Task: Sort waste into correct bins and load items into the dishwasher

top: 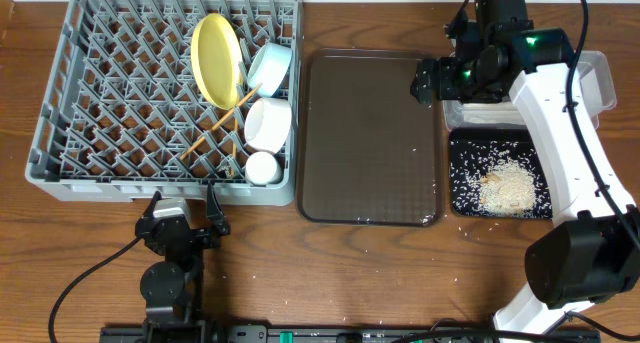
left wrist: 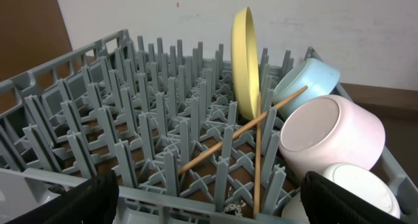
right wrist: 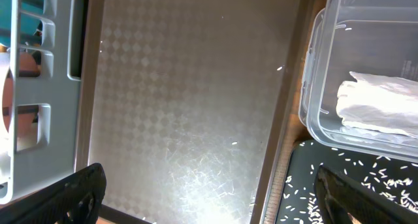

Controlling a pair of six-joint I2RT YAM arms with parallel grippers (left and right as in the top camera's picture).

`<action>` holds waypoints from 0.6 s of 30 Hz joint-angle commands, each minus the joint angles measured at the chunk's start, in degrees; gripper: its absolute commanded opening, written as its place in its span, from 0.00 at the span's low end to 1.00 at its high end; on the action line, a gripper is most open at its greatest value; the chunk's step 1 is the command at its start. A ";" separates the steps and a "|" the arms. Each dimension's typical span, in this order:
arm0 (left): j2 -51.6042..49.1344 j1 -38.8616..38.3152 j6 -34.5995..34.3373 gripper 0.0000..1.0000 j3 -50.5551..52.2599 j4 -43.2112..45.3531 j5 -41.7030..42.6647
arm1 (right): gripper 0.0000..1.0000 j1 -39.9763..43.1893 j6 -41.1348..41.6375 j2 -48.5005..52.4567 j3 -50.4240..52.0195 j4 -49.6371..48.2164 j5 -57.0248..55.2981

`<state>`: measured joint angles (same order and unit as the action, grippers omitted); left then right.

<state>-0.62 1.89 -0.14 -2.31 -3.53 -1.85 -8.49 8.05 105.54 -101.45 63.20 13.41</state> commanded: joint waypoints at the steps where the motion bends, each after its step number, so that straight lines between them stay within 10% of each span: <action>1: 0.39 0.28 0.55 0.90 1.99 -0.61 -0.24 | 0.99 -0.57 -0.42 -0.31 0.00 0.04 -0.09; 18: 0.39 0.28 0.52 0.90 1.99 -0.61 -0.24 | 0.99 -0.39 -3.04 -1.31 0.48 -8.98 -7.58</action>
<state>-0.62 1.89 -0.14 -2.31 -3.51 -1.85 -8.49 6.70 105.54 -101.45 56.34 8.01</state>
